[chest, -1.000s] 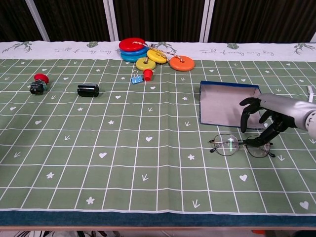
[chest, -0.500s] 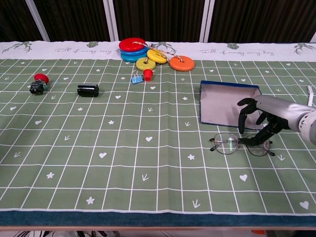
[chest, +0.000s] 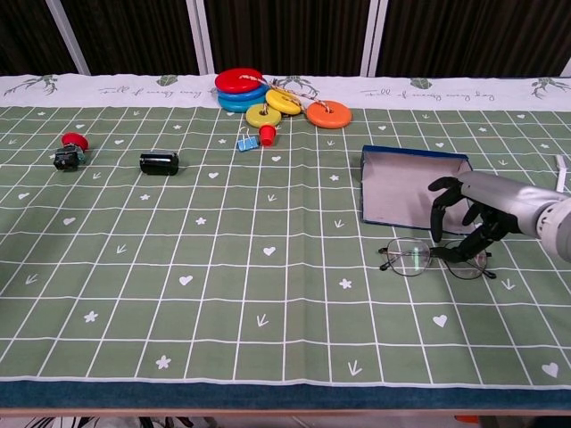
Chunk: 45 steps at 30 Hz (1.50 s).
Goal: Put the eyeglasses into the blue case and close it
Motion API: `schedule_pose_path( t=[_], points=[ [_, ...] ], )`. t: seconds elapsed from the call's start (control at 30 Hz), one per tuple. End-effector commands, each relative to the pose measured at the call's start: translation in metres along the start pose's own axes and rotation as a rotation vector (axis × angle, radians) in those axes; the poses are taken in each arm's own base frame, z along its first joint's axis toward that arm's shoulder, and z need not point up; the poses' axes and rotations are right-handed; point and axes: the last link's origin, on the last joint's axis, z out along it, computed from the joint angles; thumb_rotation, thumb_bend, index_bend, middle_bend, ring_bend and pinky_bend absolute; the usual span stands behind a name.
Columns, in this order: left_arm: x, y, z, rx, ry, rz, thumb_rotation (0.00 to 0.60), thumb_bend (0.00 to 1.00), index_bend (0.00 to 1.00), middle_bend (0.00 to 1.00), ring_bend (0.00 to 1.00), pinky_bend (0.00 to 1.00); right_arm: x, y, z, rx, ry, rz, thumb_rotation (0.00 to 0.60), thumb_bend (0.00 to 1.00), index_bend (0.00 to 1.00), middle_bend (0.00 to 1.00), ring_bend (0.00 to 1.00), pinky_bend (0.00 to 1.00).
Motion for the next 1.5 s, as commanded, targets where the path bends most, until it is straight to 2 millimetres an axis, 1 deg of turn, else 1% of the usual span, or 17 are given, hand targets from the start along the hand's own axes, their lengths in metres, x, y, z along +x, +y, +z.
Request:
schedule_pose_path(
  t=[0.03,0.33,0.63,0.9,1.2,1.5],
  points=[
    [0.0,0.0,0.0,0.0,0.0,0.0,0.6,0.31,0.13,0.0,0.0,0.0,-0.001,-0.001,0.0,0.001,-0.004,-0.005,0.6,0.43,0.58,0.07,0.13,0.22],
    [0.0,0.0,0.0,0.0,0.0,0.002,0.6,0.31,0.13,0.0,0.0,0.0,-0.003,-0.001,-0.001,0.002,-0.019,-0.021,0.6,0.46,0.59,0.07,0.13,0.22],
    [0.0,0.0,0.0,-0.003,0.001,0.004,0.6,0.31,0.13,0.0,0.0,0.0,-0.005,0.0,-0.002,-0.003,-0.033,-0.033,0.6,0.53,0.62,0.07,0.13,0.22],
    [0.001,0.0,0.0,-0.004,0.004,0.006,0.6,0.31,0.13,0.0,0.0,0.0,0.0,-0.001,-0.002,0.008,-0.029,-0.024,0.6,0.55,0.64,0.07,0.13,0.22],
    [0.002,0.0,-0.001,-0.005,0.006,0.004,0.6,0.31,0.13,0.0,0.0,0.0,0.016,-0.003,-0.007,0.052,-0.017,-0.021,0.6,0.56,0.65,0.07,0.13,0.22],
    [0.002,0.0,-0.001,-0.003,0.007,0.001,0.6,0.31,0.13,0.0,0.0,0.0,0.044,-0.011,-0.006,0.094,0.057,-0.037,0.6,0.56,0.66,0.06,0.13,0.21]
  ],
)
